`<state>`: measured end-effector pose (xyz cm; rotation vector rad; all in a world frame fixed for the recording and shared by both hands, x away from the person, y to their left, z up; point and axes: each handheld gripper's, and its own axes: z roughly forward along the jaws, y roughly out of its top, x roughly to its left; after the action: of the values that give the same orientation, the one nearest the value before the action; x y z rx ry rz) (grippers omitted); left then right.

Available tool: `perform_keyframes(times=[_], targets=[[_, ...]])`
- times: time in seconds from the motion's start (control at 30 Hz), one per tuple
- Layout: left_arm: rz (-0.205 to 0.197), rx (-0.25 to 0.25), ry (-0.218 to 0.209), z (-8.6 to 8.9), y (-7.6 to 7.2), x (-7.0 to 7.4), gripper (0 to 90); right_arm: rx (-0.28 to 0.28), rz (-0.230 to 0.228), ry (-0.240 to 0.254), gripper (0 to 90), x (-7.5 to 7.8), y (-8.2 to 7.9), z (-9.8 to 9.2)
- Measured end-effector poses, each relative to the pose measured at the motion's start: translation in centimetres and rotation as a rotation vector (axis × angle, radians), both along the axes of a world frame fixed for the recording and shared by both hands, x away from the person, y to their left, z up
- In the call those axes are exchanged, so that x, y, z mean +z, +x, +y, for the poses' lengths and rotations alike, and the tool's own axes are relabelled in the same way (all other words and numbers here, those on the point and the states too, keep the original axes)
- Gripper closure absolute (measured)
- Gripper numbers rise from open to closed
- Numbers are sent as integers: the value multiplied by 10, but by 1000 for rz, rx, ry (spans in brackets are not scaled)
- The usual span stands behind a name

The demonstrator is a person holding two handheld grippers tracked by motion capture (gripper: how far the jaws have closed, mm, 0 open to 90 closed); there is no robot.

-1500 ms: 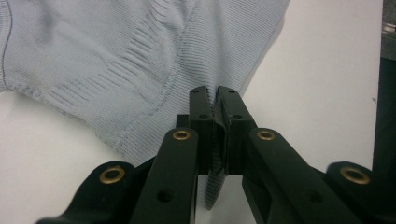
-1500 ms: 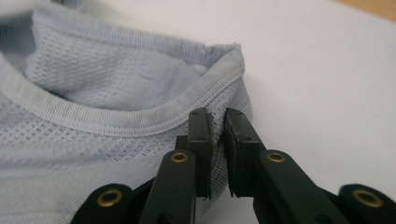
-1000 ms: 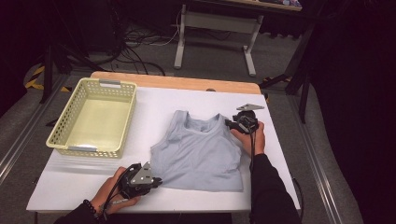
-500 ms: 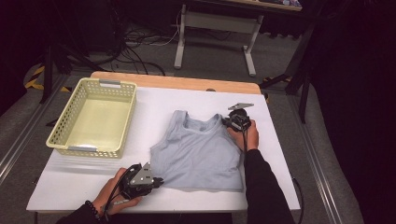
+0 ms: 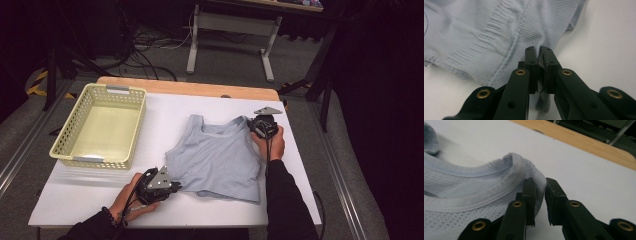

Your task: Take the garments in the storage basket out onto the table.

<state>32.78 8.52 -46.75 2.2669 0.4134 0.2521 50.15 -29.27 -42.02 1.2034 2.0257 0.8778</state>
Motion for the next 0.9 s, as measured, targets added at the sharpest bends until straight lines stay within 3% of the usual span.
perform_keyframes(times=[0.1, 0.17, 0.23, 0.3, 0.4, 0.53, 0.57, 0.6, 0.67, 0.77, 0.9], targets=[[-5, -7, 8, 3, 0, 1, 853, -17, -30, 15, 680, 8, -8, -4], [-4, -5, 19, 6, -2, 1, 853, -15, -53, 53, 663, 16, -19, -9], [-10, -4, 20, 10, -3, 3, 854, -16, -74, 106, 635, 23, -36, -15], [-6, 19, 6, 14, -2, 4, 853, 1, -79, 128, 602, 25, -54, -18], [-9, 27, 2, 17, -3, 5, 852, 41, -59, 188, 558, 19, -87, -25], [-18, 35, 16, 15, -7, 4, 852, 63, -26, 196, 542, 4, -121, -29], [-19, 37, 18, 15, -7, 4, 852, 72, -12, 169, 539, -1, -129, -30], [-20, 39, 19, 15, -7, 4, 851, 79, -4, 161, 539, -3, -134, -30], [-20, 42, 18, 14, -8, 3, 851, 116, 20, 205, 530, -8, -144, -34], [-16, 44, 23, 14, -8, 3, 850, 113, 45, 223, 521, -15, -149, -35], [-9, 40, 16, 11, -9, 0, 848, 119, 69, 195, 498, -24, -145, -28]])
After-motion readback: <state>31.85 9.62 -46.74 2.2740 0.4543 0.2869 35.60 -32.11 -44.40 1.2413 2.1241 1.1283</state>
